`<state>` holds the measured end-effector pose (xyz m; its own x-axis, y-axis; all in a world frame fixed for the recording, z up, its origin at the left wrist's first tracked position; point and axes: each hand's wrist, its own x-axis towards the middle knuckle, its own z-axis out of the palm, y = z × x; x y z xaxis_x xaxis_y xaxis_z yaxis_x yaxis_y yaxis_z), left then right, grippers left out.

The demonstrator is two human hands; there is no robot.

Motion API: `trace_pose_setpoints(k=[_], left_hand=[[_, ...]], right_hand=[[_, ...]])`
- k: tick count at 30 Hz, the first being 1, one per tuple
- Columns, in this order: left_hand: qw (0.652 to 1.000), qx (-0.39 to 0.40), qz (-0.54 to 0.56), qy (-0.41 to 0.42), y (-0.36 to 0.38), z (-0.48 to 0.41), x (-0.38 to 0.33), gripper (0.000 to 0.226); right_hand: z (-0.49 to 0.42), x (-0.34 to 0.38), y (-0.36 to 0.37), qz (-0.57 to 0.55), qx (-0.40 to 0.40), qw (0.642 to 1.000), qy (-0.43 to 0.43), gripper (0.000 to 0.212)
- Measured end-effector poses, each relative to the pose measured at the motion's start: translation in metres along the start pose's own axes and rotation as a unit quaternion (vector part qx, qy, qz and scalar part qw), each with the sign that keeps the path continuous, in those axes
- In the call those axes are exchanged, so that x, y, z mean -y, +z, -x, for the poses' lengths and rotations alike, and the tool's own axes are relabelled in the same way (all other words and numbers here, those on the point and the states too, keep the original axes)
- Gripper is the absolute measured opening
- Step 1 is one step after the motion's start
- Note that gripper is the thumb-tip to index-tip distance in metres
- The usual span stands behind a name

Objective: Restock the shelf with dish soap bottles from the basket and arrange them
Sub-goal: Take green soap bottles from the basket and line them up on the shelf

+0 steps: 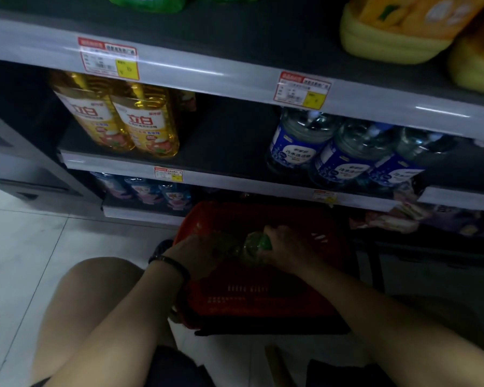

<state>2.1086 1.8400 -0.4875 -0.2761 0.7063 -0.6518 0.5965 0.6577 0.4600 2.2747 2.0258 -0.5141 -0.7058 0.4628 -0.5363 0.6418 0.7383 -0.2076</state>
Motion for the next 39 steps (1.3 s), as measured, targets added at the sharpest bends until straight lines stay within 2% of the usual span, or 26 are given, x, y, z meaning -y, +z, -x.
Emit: trace_pose_setpoints(k=[6, 9, 10, 12, 13, 15, 17, 19, 22, 25, 27, 31, 34, 36, 39], left_hand=[[0.997, -0.032, 0.012, 0.071, 0.002, 0.026, -0.019, 0.051], [0.989, -0.103, 0.055, 0.095, 0.012, 0.042, -0.023, 0.067], [0.983, -0.119, 0.073, 0.121, 0.011, 0.051, -0.027, 0.067], [0.967, -0.146, 0.136, 0.159, 0.007, 0.070, -0.037, 0.047], [0.960, -0.171, 0.124, 0.183, 0.005, 0.077, -0.041, 0.046], [0.939, -0.183, 0.180, 0.230, -0.003, 0.090, -0.049, 0.070], [0.920, -0.186, 0.243, 0.245, -0.010, 0.106, -0.060, 0.081], [0.895, -0.175, 0.325, 0.252, -0.018, 0.120, -0.067, 0.077], [0.875, -0.196, 0.358, 0.261, -0.035, 0.141, -0.079, 0.069], [0.846, -0.238, 0.390, 0.275, -0.058, 0.160, -0.091, 0.062], [0.832, -0.259, 0.405, 0.276, -0.075, 0.172, -0.101, 0.061], [0.796, -0.304, 0.434, 0.292, -0.120, 0.190, -0.121, 0.061], [0.776, -0.321, 0.453, 0.298, -0.159, 0.193, -0.136, 0.049], [0.774, -0.313, 0.465, 0.294, -0.186, 0.195, -0.145, 0.042], [0.789, -0.291, 0.457, 0.289, -0.225, 0.195, -0.158, 0.039]], right_hand=[[0.069, 0.010, -0.062, -0.009, -0.076, 0.995, -0.069, 0.040], [0.110, 0.025, -0.095, -0.028, -0.140, 0.984, -0.112, 0.034], [0.123, 0.029, -0.106, -0.035, -0.168, 0.977, -0.126, 0.034], [0.147, 0.040, -0.127, -0.033, -0.201, 0.969, -0.143, 0.032], [0.157, 0.046, -0.138, -0.033, -0.205, 0.967, -0.148, 0.033], [0.174, 0.056, -0.161, -0.052, -0.200, 0.965, -0.164, 0.035], [0.188, 0.065, -0.183, -0.058, -0.199, 0.962, -0.177, 0.036], [0.201, 0.075, -0.202, -0.044, -0.205, 0.959, -0.192, 0.037], [0.217, 0.086, -0.230, -0.044, -0.237, 0.947, -0.211, 0.034], [0.226, 0.095, -0.258, -0.100, -0.276, 0.931, -0.215, 0.032], [0.225, 0.098, -0.274, -0.172, -0.298, 0.914, -0.216, 0.039], [0.213, 0.096, -0.287, -0.295, -0.330, 0.865, -0.238, 0.066], [0.200, 0.095, -0.281, -0.322, -0.291, 0.868, -0.244, 0.079], [0.188, 0.098, -0.277, -0.315, -0.280, 0.874, -0.241, 0.090], [0.169, 0.104, -0.281, -0.325, -0.315, 0.852, -0.261, 0.091]])
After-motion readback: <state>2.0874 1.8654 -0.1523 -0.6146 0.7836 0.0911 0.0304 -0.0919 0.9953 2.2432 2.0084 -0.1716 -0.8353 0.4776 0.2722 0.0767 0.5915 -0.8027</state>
